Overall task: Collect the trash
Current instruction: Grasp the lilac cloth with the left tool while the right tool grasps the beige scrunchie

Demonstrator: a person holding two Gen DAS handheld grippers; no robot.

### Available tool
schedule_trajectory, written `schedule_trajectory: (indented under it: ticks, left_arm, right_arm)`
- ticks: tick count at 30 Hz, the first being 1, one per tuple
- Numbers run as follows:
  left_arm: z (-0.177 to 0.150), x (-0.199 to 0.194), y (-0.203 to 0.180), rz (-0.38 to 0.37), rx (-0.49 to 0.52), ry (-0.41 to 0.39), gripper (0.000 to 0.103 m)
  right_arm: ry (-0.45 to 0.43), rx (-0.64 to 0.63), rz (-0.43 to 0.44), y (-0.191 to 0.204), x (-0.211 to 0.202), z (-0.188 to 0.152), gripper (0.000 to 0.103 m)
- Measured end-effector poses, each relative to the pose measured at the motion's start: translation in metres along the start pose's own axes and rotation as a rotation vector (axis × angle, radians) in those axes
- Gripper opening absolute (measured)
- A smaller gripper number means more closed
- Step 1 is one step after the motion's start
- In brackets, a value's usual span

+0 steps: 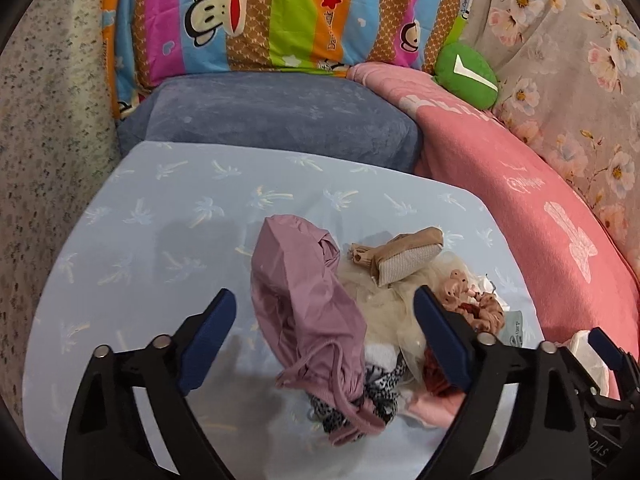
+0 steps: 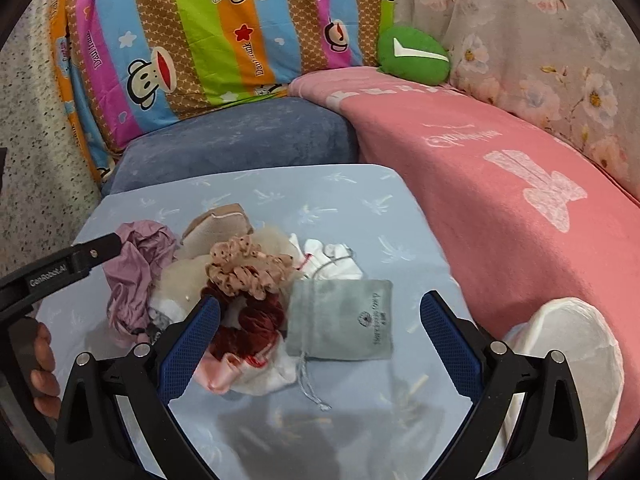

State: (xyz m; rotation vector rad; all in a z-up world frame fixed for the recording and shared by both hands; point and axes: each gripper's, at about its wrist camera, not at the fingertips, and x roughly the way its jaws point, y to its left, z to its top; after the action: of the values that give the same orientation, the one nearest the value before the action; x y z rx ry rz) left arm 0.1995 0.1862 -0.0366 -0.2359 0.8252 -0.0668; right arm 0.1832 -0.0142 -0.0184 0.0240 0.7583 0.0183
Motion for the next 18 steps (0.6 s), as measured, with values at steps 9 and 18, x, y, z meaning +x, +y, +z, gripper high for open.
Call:
schedule_trajectory:
  ticks: [9, 18]
  left_arm:
    - [0.001, 0.02, 0.01, -0.057, -0.025, 0.053, 0.042]
    - [-0.001, 0.023, 0.006, -0.06, 0.01, 0.068, 0.012]
  right_arm:
    - [0.064, 0.063, 0.042, 0.009, 0.051, 0.019, 0.08]
    - [0.171, 0.056, 0.094, 0.02, 0.083, 0.007, 0.032]
